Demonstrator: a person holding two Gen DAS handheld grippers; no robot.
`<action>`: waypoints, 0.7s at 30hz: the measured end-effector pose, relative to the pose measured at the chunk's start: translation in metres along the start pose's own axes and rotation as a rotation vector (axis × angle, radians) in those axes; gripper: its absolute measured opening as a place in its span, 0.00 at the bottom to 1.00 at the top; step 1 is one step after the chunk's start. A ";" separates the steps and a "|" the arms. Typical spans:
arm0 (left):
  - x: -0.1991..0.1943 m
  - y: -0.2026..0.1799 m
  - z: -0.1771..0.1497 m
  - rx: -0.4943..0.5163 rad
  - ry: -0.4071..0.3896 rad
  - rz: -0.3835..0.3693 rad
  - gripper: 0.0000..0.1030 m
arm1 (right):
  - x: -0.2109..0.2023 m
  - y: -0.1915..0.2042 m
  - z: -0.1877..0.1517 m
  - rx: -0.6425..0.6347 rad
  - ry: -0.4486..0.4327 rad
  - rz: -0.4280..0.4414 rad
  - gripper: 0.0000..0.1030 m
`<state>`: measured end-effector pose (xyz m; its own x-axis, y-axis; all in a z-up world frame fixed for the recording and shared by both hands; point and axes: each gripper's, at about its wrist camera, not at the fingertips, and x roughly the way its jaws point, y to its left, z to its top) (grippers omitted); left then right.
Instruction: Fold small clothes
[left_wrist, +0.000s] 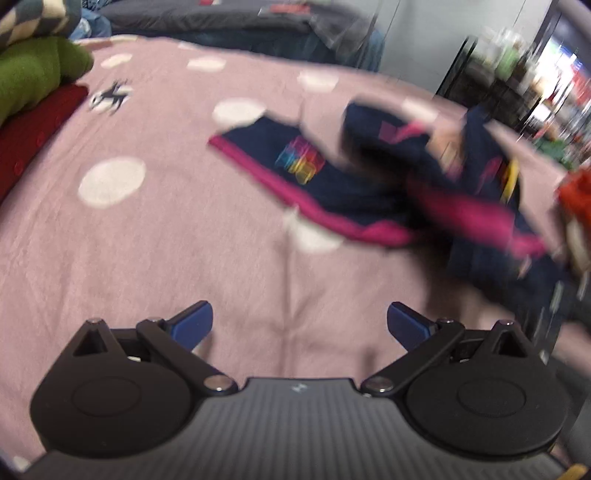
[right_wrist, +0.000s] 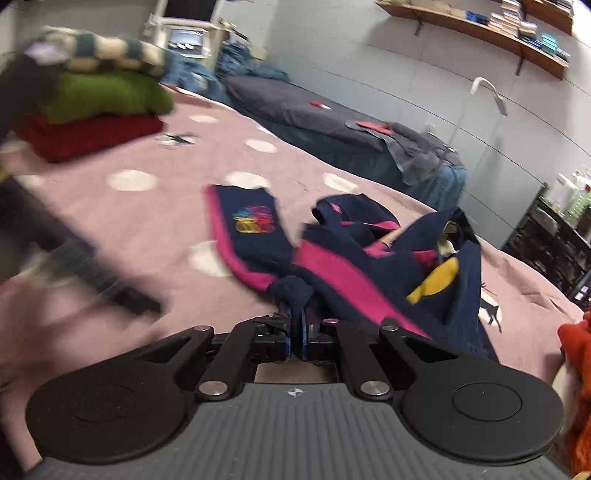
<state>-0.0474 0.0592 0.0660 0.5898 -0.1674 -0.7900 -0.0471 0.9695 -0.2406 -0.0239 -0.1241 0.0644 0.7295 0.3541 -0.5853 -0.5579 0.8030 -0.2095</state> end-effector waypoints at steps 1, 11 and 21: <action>-0.006 -0.002 0.005 -0.001 -0.018 -0.030 1.00 | -0.011 0.005 -0.005 -0.014 0.004 0.013 0.08; 0.005 -0.044 0.016 0.104 -0.008 -0.075 0.96 | -0.066 0.011 -0.032 0.181 0.031 0.246 0.08; 0.047 -0.022 0.059 -0.120 0.037 -0.264 0.65 | -0.144 -0.053 -0.006 0.464 -0.185 0.348 0.08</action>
<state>0.0292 0.0409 0.0671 0.5645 -0.4194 -0.7109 0.0074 0.8638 -0.5037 -0.1020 -0.2206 0.1548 0.6153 0.6772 -0.4034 -0.5752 0.7357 0.3576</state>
